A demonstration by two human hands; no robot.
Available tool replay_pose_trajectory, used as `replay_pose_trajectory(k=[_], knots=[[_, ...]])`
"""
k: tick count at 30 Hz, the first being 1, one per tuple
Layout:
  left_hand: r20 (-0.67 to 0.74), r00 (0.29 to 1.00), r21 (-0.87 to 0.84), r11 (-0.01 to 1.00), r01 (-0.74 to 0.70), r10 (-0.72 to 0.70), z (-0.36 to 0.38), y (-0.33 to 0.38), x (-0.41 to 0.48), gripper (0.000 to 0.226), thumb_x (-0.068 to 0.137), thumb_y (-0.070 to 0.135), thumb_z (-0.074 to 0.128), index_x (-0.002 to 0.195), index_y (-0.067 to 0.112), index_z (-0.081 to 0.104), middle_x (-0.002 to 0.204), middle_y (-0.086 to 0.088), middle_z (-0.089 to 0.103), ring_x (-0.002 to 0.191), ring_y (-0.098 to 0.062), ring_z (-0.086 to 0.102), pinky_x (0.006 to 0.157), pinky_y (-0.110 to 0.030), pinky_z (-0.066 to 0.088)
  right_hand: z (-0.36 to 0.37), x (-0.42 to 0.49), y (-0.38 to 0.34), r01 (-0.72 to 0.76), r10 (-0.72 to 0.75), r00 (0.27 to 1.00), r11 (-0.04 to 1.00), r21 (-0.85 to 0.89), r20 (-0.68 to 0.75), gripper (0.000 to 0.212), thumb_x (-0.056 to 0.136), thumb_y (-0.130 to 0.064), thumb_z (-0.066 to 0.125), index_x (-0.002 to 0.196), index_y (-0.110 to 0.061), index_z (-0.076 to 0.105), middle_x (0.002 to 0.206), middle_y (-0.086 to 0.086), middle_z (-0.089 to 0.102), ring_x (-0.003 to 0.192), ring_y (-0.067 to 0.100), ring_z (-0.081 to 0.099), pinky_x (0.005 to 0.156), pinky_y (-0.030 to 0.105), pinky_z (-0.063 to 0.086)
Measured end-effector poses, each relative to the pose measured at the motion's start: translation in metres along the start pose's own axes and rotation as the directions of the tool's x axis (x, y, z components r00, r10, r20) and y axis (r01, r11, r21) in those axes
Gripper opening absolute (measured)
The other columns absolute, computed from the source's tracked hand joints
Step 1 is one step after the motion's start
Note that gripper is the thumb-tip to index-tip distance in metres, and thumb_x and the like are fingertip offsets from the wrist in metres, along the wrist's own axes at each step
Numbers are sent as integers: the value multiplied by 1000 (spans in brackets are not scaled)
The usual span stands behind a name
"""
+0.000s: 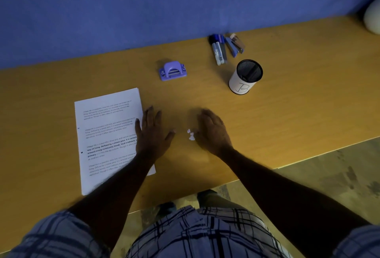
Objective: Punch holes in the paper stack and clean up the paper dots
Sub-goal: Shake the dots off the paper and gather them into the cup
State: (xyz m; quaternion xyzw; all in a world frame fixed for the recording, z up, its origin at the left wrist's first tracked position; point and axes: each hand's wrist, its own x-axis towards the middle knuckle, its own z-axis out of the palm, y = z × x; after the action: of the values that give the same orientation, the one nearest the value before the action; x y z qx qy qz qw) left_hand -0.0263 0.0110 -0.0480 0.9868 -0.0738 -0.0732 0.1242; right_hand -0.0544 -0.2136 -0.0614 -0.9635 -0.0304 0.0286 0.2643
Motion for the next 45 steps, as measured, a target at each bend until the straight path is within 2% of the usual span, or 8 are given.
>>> replay_pose_trajectory(k=[7,11,21,32,36,40,42,45], knots=[[36,999,29,999,-32,30,-3,2,-3,75,91,60,43,147,12,31,159,-12,23,149,-30,18,118,-54,16,6,-16,-9,443,-398,883,881,-165,248,46,99,-19,50,143,-8,45,155,11,35,147,26,27,113,37,36],[36,997,13,997,-71,71,-6,1,-4,62,94,52,44,142,14,39,157,-13,29,147,-31,23,117,-55,21,-3,-27,-10,532,-494,844,819,-214,209,37,87,-4,64,124,-1,63,136,17,57,128,33,54,87,37,57],[-14,989,-35,989,-146,146,-16,-2,-8,39,93,32,53,127,12,55,138,-13,50,133,-30,43,108,-51,35,-11,-16,-19,590,-575,805,754,-289,145,25,70,-4,81,93,-3,74,105,13,72,87,28,69,63,30,58],[17,988,-15,988,-153,153,-21,2,-8,37,92,28,55,125,14,57,129,-9,57,124,-28,50,103,-45,37,-4,3,-20,527,-449,847,778,-342,285,23,92,-9,57,112,-1,66,113,18,65,104,32,60,81,39,56],[6,984,-34,983,-180,181,-24,6,-6,35,90,25,58,123,14,59,125,-8,60,120,-27,53,100,-44,38,-9,4,-25,51,-77,991,974,221,112,12,83,-5,67,92,-4,75,101,11,74,94,22,69,85,30,53],[19,977,-29,977,-212,212,-27,14,-2,34,91,26,55,123,14,58,125,-7,60,119,-26,54,99,-43,39,-25,1,-24,-451,406,865,367,813,297,11,79,5,70,88,1,75,84,12,75,75,23,71,73,31,58],[23,968,-18,968,-249,249,-27,18,1,33,91,26,55,122,14,59,123,-8,60,118,-27,55,98,-42,40,-36,2,-26,-478,446,786,0,878,428,17,82,8,67,99,9,70,85,12,72,73,17,69,68,23,58],[30,960,-11,960,-279,279,-26,27,5,33,92,27,54,122,15,58,124,-6,60,118,-25,55,99,-40,40,-55,4,-27,-436,341,772,-330,837,537,10,88,6,60,91,3,69,82,8,68,71,11,68,65,18,56]])
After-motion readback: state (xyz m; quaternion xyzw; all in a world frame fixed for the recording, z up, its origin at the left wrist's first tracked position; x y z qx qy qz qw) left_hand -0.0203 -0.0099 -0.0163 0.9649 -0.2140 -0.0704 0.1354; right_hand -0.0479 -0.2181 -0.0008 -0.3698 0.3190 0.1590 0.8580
